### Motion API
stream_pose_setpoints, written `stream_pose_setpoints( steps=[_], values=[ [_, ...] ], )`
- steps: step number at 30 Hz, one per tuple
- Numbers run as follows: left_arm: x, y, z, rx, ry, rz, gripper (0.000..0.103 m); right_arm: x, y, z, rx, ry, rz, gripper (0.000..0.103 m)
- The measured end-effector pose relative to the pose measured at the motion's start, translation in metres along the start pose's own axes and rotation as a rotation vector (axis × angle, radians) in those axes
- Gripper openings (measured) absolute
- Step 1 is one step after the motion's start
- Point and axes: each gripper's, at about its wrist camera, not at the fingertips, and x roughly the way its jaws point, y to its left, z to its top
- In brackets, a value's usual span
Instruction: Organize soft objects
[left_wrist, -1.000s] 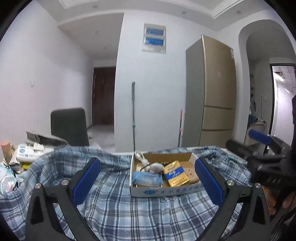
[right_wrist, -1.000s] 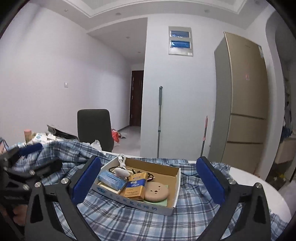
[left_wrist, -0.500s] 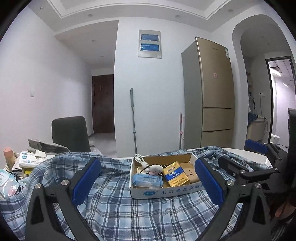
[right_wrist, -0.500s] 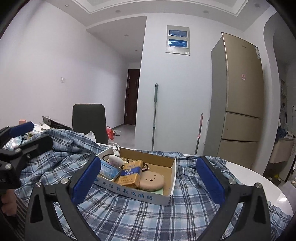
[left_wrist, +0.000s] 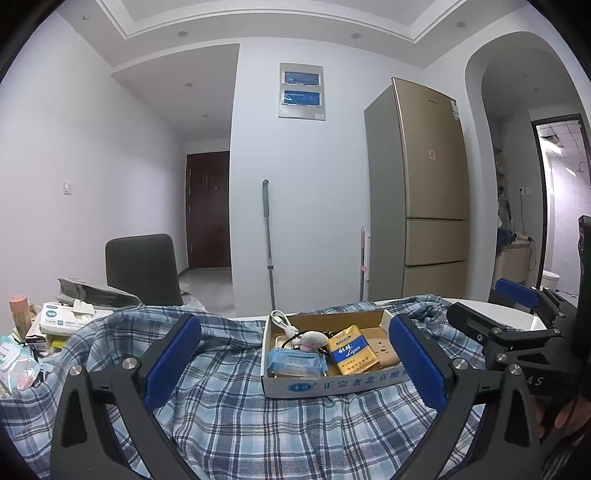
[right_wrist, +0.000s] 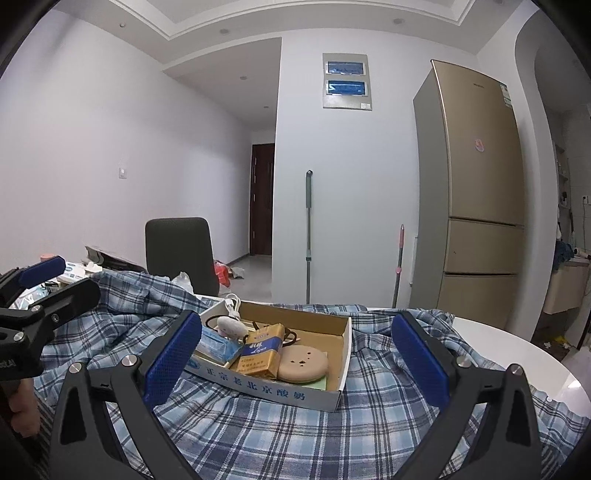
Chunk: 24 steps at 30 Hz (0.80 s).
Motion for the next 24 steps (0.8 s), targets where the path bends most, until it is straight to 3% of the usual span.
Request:
stream_pose_setpoints(
  steps=[24],
  values=[
    [0.0031,0.0016,-0.002,-0.001,0.017,-0.006,0.103,0.0029,0.0019,-0.0003,-0.006,0.019,0.022,0.103]
  ],
)
